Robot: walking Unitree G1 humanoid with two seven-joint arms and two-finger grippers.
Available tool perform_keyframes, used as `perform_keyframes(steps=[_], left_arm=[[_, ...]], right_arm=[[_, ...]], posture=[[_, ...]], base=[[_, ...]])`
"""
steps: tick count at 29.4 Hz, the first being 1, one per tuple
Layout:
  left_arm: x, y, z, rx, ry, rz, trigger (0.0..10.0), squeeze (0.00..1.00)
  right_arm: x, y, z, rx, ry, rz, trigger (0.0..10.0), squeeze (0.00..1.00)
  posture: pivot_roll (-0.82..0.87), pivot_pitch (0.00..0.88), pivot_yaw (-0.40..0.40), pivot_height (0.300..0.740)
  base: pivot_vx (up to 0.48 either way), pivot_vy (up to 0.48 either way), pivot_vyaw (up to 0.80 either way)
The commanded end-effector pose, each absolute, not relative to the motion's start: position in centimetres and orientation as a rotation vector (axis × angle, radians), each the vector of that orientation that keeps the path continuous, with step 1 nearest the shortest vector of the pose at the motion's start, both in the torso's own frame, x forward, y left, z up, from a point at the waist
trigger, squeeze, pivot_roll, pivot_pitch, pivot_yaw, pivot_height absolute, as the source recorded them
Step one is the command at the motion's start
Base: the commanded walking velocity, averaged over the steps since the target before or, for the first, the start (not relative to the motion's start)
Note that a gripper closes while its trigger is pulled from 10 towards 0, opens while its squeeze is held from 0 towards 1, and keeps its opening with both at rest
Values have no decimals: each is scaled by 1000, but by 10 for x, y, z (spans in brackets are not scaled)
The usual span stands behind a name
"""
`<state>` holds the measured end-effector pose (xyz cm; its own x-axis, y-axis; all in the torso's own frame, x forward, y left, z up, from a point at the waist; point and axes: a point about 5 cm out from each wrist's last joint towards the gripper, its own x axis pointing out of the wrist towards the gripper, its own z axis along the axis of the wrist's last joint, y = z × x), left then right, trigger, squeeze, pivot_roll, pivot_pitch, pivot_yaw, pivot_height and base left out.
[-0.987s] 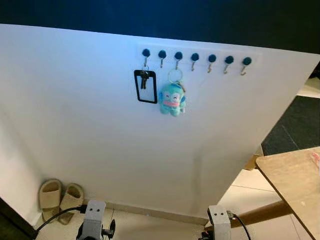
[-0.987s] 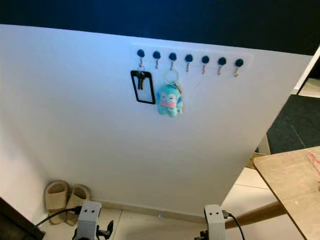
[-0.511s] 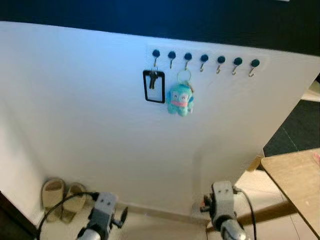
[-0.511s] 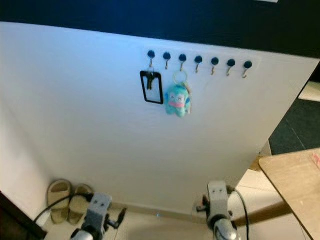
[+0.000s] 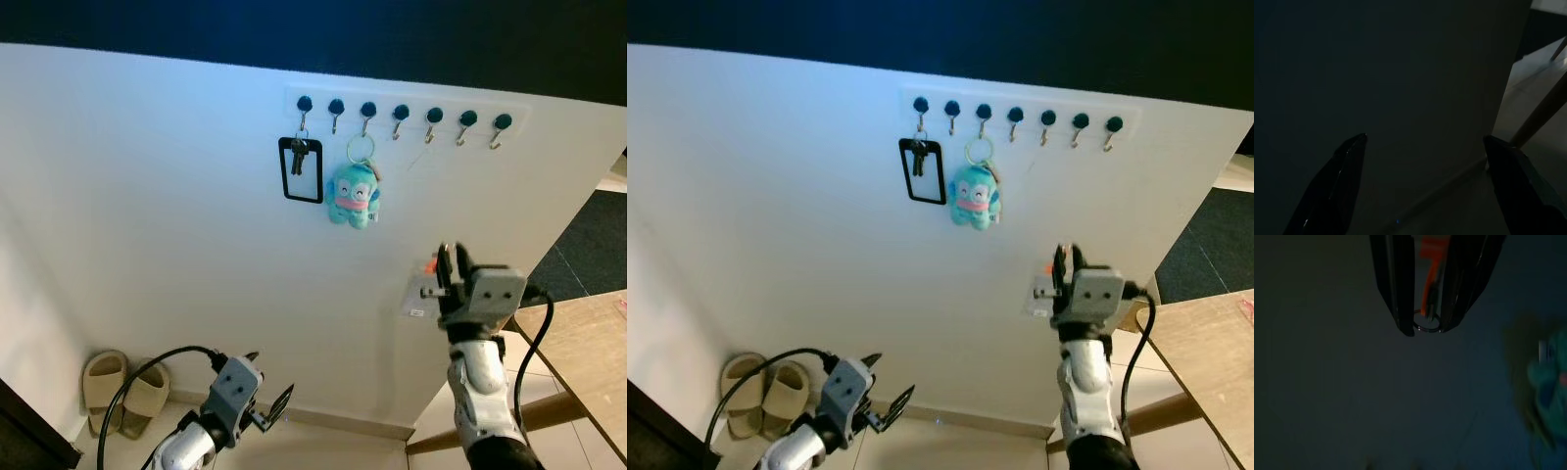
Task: Hang keys on a hook
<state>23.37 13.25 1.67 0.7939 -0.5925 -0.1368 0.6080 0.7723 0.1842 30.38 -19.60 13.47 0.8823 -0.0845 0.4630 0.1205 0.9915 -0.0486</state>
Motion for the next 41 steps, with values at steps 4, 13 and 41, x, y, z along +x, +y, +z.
perform_keyframes(steps=[4,13,41], left_arm=[[238,115,51,175,-47,-752,10000,0],[249,77,140,88,-261,-933,10000,0],[242,53,186,112,-266,-1000,10000,0]], right_arm=[[308,-204,178,-68,-627,-177,10000,0],[317,-200,242,-74,-803,-209,10000,0],[362,-182,266,-140,-678,-216,10000,0]], posture=[[41,12,-45,740],[34,27,-57,740],[44,51,-67,740]], base=[[0,0,0],[0,0,0],[0,0,0]])
